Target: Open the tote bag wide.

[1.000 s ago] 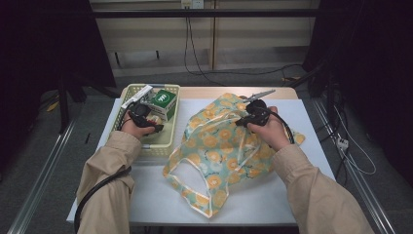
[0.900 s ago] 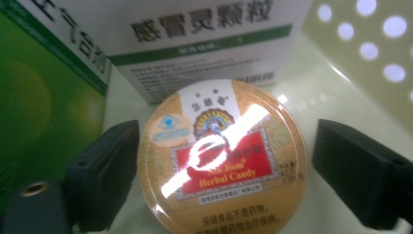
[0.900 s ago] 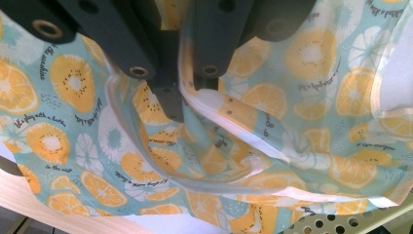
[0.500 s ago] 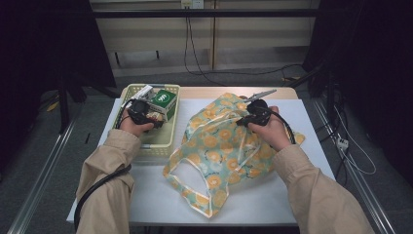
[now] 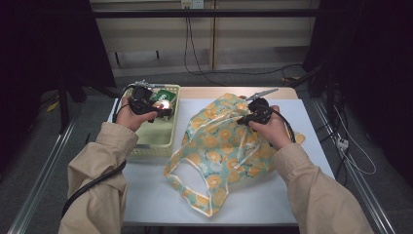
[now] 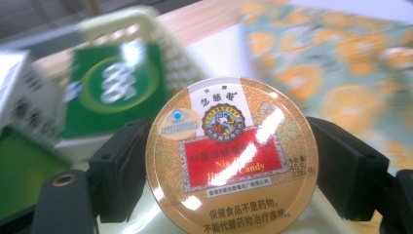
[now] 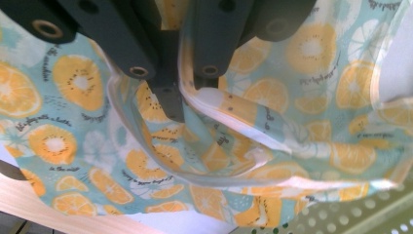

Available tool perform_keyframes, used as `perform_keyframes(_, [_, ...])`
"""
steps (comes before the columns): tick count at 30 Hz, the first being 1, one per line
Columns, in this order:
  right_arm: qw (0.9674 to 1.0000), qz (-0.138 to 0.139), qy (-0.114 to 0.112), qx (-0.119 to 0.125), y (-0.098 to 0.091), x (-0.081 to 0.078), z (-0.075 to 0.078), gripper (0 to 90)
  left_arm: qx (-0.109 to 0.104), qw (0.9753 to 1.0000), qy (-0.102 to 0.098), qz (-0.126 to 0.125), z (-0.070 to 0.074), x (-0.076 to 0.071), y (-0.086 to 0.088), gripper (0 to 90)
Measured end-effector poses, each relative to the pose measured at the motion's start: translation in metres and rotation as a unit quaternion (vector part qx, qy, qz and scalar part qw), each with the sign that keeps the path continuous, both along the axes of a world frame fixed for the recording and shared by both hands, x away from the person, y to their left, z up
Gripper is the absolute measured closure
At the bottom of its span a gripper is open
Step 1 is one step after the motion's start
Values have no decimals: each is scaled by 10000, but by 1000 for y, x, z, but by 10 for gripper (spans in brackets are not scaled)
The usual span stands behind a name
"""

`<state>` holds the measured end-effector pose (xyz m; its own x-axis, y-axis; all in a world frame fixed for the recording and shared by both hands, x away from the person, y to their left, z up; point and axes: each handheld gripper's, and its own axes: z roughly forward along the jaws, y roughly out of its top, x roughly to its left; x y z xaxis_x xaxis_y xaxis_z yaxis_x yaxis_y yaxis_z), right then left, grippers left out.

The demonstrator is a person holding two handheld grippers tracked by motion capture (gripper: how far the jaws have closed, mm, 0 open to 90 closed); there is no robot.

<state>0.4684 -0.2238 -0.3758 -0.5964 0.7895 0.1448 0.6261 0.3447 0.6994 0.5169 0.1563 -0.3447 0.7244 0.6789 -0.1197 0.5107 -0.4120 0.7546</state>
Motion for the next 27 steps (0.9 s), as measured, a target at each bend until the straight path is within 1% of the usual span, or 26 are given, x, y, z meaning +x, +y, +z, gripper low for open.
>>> perform_keyframes(2, [10000, 0, 0, 5, -2, 1, 1, 899, -14, 9996, -131, -260, 8, -11, -9, 208])
perform_keyframes(3, [10000, 8, -8, 26, -2, 1, 2, 899, -116, 9993, -181, -304, 11, -17, -15, 208])
perform_keyframes(5, [10000, 15, -5, 36, -2, 1, 2, 899, -232, 9982, -260, -483, 17, -28, -25, 208])
perform_keyframes(7, [10000, 9, -8, 18, -1, 1, 2, 899, -252, 9973, -313, -612, 20, -38, -34, 208])
perform_keyframes(9, [10000, 10, -7, 29, 0, 2, 3, 899, -319, 9961, -327, -753, 21, -47, -43, 208])
perform_keyframes(10, [10000, 8, -4, 16, 0, 2, 3, 899, -312, 9957, -319, -816, 20, -50, -48, 208])
perform_keyframes(12, [10000, 17, -16, 0, 1, 2, 3, 899, -344, 9949, -343, -884, 18, -56, -56, 208])
perform_keyframes(13, [10000, 12, -20, 7, 1, 2, 3, 899, -367, 9946, -325, -917, 17, -59, -60, 208])
perform_keyframes(16, [10000, 14, -15, -3, 2, 2, 2, 899, -294, 9934, -378, -1043, 12, -66, -74, 208])
perform_keyframes(18, [10000, 0, -21, -7, 1, 2, 2, 899, -289, 9924, -342, -1147, 8, -70, -83, 208])
perform_keyframes(20, [10000, -17, -14, 6, 1, 2, 3, 899, -235, 9911, -332, -1269, 2, -74, -92, 208])
perform_keyframes(22, [10000, 8, -27, 24, 1, 2, 3, 899, -228, 9900, -330, -1352, -3, -77, -100, 208])
perform_keyframes(23, [10000, 22, -22, 18, 2, 1, 3, 899, -176, 9894, -309, -1408, -6, -79, -104, 208])
perform_keyframes(24, [10000, 33, -38, 16, 2, 1, 3, 899, -169, 9890, -293, -1443, -7, -81, -107, 208])
perform_keyframes(27, [10000, 38, -52, 25, 3, 1, 4, 899, -119, 9870, -326, -1568, -13, -86, -116, 208])
